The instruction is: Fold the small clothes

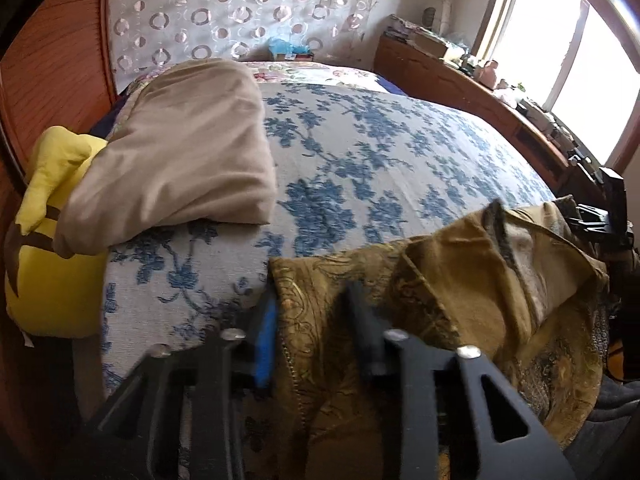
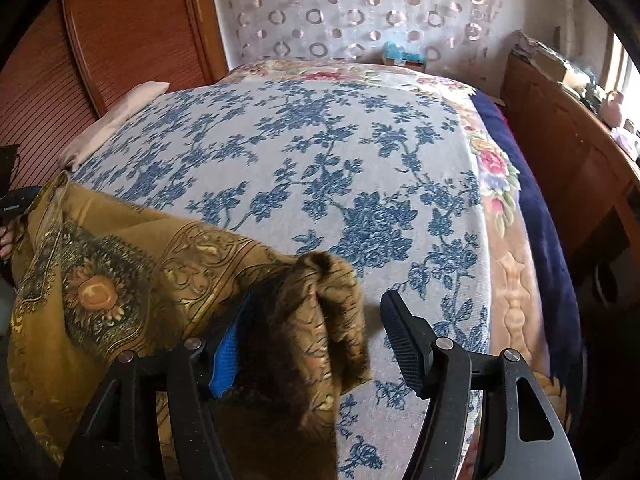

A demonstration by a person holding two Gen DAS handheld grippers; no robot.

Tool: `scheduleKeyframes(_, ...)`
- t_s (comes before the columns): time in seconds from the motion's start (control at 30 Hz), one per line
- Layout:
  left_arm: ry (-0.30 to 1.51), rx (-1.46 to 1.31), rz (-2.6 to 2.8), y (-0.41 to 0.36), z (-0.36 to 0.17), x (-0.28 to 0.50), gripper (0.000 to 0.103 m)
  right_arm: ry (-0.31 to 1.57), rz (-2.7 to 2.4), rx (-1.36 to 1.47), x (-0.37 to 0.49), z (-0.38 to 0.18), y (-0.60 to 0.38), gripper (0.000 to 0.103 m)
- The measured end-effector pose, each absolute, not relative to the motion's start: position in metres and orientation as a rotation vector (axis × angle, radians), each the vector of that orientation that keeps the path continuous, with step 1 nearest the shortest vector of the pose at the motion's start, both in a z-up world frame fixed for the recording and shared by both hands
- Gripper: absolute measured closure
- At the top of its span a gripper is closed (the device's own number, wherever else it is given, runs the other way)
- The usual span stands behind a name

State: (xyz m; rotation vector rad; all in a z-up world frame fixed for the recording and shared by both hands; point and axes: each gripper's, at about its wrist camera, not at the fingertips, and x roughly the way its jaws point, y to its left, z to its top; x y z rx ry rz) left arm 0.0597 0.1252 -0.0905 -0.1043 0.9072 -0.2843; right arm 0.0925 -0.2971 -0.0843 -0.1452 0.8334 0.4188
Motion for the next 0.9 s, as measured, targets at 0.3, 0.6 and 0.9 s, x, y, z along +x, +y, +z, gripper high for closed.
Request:
scheduleKeyframes(0.3, 0.746, -0.084, -0.248, 0.113, -0.047, 0.031, 0.095, 0.760, 0.446, -0.119, 0.071, -0.077, -0.294, 0.095)
scheduleKeyframes(0.6, 0.406, -0.112, -0.293, 0.103, 0.076, -0.017, 0.095, 0.428, 0.528, -0.053, 0.003, 0.043, -0.309, 0.095)
scheduleKeyframes(0.9, 0.147, -0.074, -0.247, 0.122, 0.196, -0.044, 0.095, 0.105, 0.545, -0.096, -0.060, 0.193, -0.323, 0.095)
